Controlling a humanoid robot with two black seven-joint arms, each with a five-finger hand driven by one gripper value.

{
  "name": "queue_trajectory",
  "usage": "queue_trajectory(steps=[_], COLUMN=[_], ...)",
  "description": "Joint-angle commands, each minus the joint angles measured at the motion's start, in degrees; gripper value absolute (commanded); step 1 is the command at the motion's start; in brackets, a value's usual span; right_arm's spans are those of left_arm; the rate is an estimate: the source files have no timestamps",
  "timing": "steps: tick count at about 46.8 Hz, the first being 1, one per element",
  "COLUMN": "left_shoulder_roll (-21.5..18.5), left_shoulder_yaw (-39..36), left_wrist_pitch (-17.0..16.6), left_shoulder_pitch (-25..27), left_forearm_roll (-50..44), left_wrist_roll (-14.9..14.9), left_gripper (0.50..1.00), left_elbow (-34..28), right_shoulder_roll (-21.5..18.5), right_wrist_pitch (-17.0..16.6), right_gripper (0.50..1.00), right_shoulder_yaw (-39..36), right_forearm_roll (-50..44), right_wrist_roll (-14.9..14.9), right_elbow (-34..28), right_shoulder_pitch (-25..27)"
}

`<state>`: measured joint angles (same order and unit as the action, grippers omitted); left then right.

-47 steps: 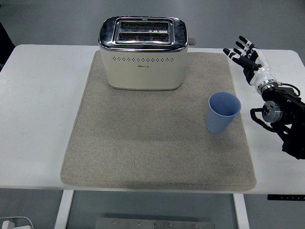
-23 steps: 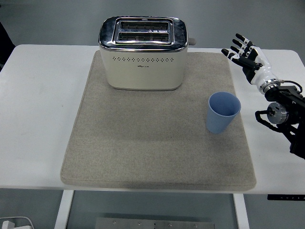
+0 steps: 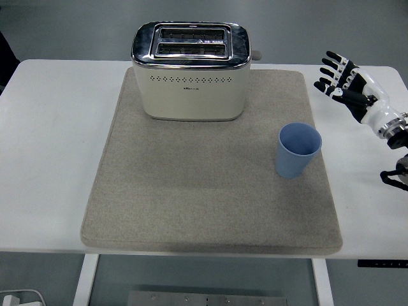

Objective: Put the water cup in front of the bread machine

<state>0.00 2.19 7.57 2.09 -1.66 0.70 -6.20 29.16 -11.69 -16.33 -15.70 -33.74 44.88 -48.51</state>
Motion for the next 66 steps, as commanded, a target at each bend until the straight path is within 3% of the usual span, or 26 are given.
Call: queue_trajectory(steps=[1,27,41,49,56,60,66], left_shoulder_roll=[0.0,0.0,0.0,0.0,0.0,0.0,0.0], left_shoulder_yaw=[0.0,0.0,0.0,0.0,0.0,0.0,0.0], left_wrist_pitch=[-0.01,-0.01,-0.01,-0.01,-0.01,-0.01,-0.01], left_shoulder_pitch=[0.02,0.02,0.02,0.02,0.02,0.02,0.02], left_forearm_roll=[-0.01,-0.01,0.07,-0.01,-0.01,-0.01,-0.01], left_wrist_roll=[0.0,0.0,0.0,0.0,0.0,0.0,0.0], left_gripper=[1.0,1.0,1.0,1.0,1.0,1.0,1.0], left_elbow=[0.05,0.05,0.05,0.05,0.05,0.05,0.05], right_shoulder_roll=[2.56,13.64,15.58,15.84,18.56,21.11,24.54], right_wrist_pitch=[0.0,0.0,0.17,0.7,0.88,2.28,7.64], right_gripper=[0.936,0.93,0.93,0.928,0.921,0.921,0.919], right_shoulder_yaw=[-0.46,-0.02,-0.02,-0.98,-1.07,-1.16,-1.77], right_forearm_roll=[-2.93,-10.93,-12.51,-12.08,-9.45,-4.7,-0.92], right_wrist_roll=[-1.26,-1.26,-1.26,-1.26,-1.26,-1.26,-1.26], right_elbow=[2.66,9.78,12.15,12.95,16.1,20.15,24.37], right_shoulder_pitch=[1.83,10.62,14.05,14.05,13.44,12.82,8.96])
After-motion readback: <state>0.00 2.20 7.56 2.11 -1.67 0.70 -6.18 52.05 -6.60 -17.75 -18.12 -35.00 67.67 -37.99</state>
